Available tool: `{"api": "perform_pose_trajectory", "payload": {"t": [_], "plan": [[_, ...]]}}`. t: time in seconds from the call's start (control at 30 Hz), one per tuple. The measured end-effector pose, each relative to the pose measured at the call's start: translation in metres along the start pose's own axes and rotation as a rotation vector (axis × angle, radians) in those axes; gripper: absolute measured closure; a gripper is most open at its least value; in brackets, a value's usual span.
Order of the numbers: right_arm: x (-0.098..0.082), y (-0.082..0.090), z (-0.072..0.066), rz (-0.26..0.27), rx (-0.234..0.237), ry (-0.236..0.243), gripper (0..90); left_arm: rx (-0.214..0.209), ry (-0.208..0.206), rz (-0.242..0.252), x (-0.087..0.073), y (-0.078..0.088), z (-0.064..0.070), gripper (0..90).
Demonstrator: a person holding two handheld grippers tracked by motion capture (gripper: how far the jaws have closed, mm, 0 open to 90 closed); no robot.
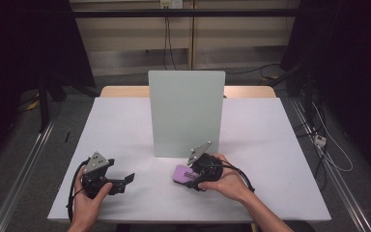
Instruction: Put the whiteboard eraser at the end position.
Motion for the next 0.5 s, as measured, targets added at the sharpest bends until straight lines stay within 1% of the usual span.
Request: {"api": "perform_pose_trajectory", "payload": {"t": [0.07,0.17,0.23,0.27,0.3,0.37,0.4,0.43,0.5], "plan": [[-0.0002,-0.0005,0.0003,0.003,0.005,-0.004,40.2,-0.003,-0.002,-0.004,0.0001,-0.0007,-0.0002,5.4],[-0.0008,-0.0018,0.0003,0.001,0.021,-0.022,33.3,-0.009,-0.001,0.003,0.0004,-0.0019,0.0014,5.4],[-0.0008,-0.0019,0.0006,0.008,0.013,-0.026,28.5,-0.013,-0.011,0.004,0.0007,-0.0015,0.0019,5.4],[-0.0007,-0.0015,0.0003,0.015,0.017,-0.034,24.3,-0.014,-0.013,0.002,0.0010,-0.0010,0.0022,5.4],[-0.0007,-0.0009,0.0008,0.021,0.017,-0.038,21.9,-0.014,-0.012,0.003,0.0010,-0.0007,0.0027,5.4],[-0.0007,0.0013,0.0020,0.033,0.000,-0.058,16.0,-0.016,-0.014,0.001,0.0001,0.0000,0.0030,5.4],[-0.0007,0.0027,0.0029,0.041,-0.007,-0.070,14.1,-0.016,-0.019,-0.003,-0.0005,0.0005,0.0026,5.3],[-0.0009,0.0039,0.0041,0.052,-0.013,-0.083,12.6,-0.015,-0.014,0.002,-0.0008,0.0004,0.0027,5.4],[-0.0012,0.0060,0.0054,0.068,-0.006,-0.096,12.2,-0.017,-0.010,0.001,-0.0005,0.0006,0.0021,5.4]]}}
Point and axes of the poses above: each handheld gripper's, and its own axes: y roughly backward along the jaws, x roughly out of its top, z roughly to its right, the point moved 3 cm from there along -y, roughly forward along the jaws, and after that the axes turned 8 degrees about -z, right-handed, at the moved point
